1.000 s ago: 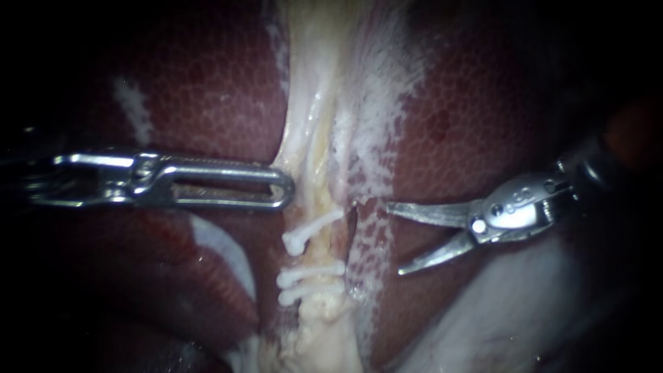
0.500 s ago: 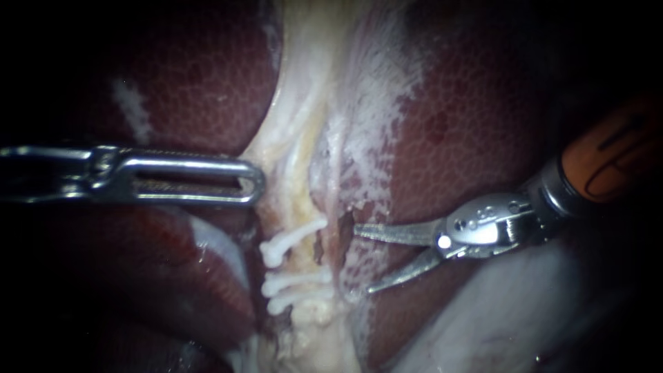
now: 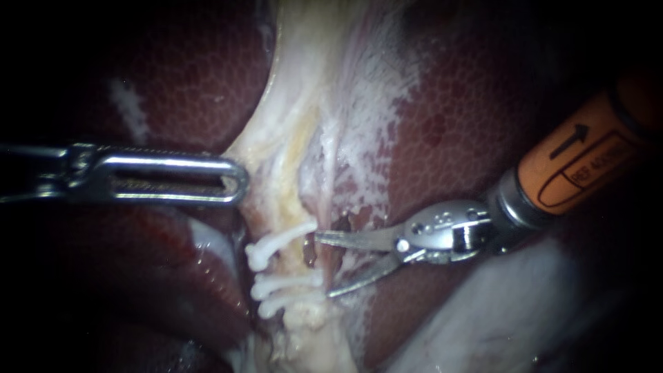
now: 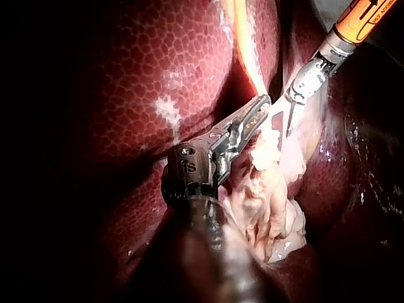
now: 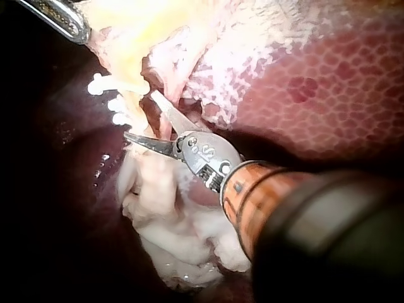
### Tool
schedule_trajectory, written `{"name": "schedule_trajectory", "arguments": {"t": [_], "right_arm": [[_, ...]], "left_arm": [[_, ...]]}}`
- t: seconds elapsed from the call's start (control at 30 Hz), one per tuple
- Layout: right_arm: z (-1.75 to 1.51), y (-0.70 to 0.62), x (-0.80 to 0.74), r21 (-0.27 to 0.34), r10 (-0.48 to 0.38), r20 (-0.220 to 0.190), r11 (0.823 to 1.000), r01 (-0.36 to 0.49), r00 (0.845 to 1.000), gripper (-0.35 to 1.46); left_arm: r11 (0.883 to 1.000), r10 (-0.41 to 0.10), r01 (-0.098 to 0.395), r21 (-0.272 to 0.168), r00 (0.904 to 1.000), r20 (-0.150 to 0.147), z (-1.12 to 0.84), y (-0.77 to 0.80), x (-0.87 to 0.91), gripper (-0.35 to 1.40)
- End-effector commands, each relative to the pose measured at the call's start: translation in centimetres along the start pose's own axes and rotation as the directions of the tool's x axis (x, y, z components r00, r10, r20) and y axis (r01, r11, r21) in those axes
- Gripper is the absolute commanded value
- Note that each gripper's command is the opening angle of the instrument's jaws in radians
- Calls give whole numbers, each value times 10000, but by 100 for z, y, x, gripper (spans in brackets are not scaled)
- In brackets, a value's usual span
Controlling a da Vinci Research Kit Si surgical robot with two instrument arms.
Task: Go to the cutting position left tube
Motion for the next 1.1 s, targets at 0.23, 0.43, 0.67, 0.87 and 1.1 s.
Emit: {"name": "schedule_trajectory", "arguments": {"t": [0.23, 0.43, 0.67, 0.87, 1.1], "right_arm": [[4, 3, 4, -7, 286, -12, 9996, -286, 9996, 56], [14, 6, 10, 153, 505, -22, 9986, -505, 9987, 45], [22, 6, 16, 249, 790, 9, 9966, -790, 9969, 31], [27, 8, 19, 288, 801, 6, 9964, -801, 9968, 28], [35, 11, 22, 310, 803, -29, 9963, -802, 9968, 28]], "left_arm": [[10000, -2, 2, 4, 10000, 1, 0, 0, 0, -35], [10000, -2, 2, 5, 10000, 1, 0, 0, 0, -35], [10000, 0, 0, 5, 10000, 1, 0, 0, 0, -35], [10000, 0, 0, 4, 10000, 1, 1, 0, 0, -35], [10000, 2, -2, 2, 10000, 2, 1, 0, 1, -35]]}}
